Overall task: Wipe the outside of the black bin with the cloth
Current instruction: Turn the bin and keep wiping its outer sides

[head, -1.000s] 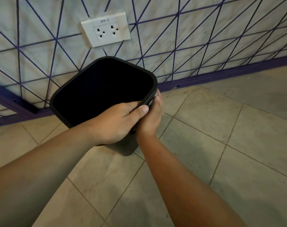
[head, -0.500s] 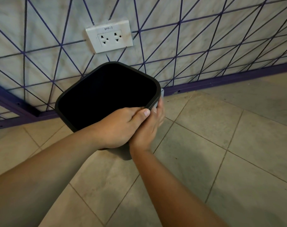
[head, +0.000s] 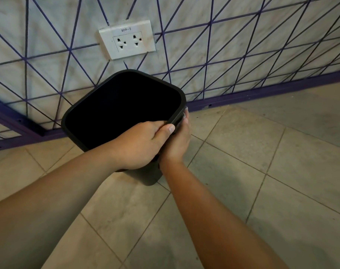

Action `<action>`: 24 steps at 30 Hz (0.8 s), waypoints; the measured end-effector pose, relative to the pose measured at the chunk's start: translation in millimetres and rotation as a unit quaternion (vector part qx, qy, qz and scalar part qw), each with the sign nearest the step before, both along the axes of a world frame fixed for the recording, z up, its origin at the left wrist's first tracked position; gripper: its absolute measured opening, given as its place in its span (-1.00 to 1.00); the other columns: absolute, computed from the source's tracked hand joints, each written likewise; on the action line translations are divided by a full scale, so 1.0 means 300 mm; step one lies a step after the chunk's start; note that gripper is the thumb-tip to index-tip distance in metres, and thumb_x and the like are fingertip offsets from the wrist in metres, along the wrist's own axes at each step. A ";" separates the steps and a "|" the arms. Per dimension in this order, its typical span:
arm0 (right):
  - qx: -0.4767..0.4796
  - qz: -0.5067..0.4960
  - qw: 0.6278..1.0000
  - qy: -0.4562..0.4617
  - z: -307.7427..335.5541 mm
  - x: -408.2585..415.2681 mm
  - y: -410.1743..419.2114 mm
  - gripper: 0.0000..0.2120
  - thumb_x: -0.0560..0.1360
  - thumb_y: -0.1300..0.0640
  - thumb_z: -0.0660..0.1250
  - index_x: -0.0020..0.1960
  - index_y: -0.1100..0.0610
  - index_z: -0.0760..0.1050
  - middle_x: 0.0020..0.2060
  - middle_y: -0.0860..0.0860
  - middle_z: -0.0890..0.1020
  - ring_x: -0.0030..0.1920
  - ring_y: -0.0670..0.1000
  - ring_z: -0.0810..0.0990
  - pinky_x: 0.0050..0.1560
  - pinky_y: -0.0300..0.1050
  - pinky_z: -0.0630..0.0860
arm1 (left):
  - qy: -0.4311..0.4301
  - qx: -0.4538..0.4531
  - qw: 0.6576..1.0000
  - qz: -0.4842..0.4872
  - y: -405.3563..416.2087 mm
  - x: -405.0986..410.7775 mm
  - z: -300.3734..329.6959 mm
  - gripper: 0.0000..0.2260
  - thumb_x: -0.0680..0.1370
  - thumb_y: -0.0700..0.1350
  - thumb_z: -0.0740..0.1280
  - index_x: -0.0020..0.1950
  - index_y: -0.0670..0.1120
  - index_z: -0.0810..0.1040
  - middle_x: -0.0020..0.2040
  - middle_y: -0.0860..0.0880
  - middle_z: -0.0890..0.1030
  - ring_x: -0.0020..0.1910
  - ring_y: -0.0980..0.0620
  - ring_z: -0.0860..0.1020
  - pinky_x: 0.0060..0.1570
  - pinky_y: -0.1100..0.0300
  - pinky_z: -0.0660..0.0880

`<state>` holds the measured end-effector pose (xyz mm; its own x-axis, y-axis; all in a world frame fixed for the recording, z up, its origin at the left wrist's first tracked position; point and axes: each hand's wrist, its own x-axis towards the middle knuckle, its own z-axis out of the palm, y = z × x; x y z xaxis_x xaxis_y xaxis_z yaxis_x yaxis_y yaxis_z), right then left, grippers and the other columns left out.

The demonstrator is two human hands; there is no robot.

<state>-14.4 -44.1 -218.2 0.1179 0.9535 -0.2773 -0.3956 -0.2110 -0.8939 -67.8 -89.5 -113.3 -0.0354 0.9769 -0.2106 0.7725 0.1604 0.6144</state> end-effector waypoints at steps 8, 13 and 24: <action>-0.048 -0.011 0.999 -0.019 -0.007 -0.003 -0.036 -0.36 0.57 -0.22 -0.03 0.62 -0.10 0.28 0.62 -0.13 0.29 0.65 -0.09 0.15 0.67 0.10 0.04 | -0.015 0.005 1.000 -0.009 0.002 -0.005 0.005 -0.70 0.68 0.07 0.10 0.23 0.07 0.59 0.04 0.13 0.67 0.07 0.27 0.59 0.21 0.15 0.51; 0.110 -0.010 0.992 -0.067 0.044 -0.006 -0.114 -0.48 0.71 -0.06 -0.07 0.66 -0.08 0.17 0.66 -0.17 0.17 0.64 -0.24 0.05 0.63 -0.27 -0.04 | -0.054 0.010 0.998 -0.030 0.003 -0.003 0.007 -0.69 0.69 0.01 0.11 0.36 0.09 0.53 0.18 0.18 0.63 0.19 0.36 0.52 0.24 0.37 0.41; 0.047 0.018 0.997 -0.052 -0.035 -0.003 -0.141 -0.37 0.64 -0.22 -0.07 0.67 -0.07 0.09 0.59 -0.27 0.14 0.62 -0.26 0.04 0.65 -0.20 -0.02 | -0.035 0.009 0.999 -0.016 0.003 -0.008 0.005 -0.72 0.68 0.06 0.11 0.10 0.07 0.60 -0.07 0.11 0.67 0.01 0.26 0.61 0.08 0.24 0.53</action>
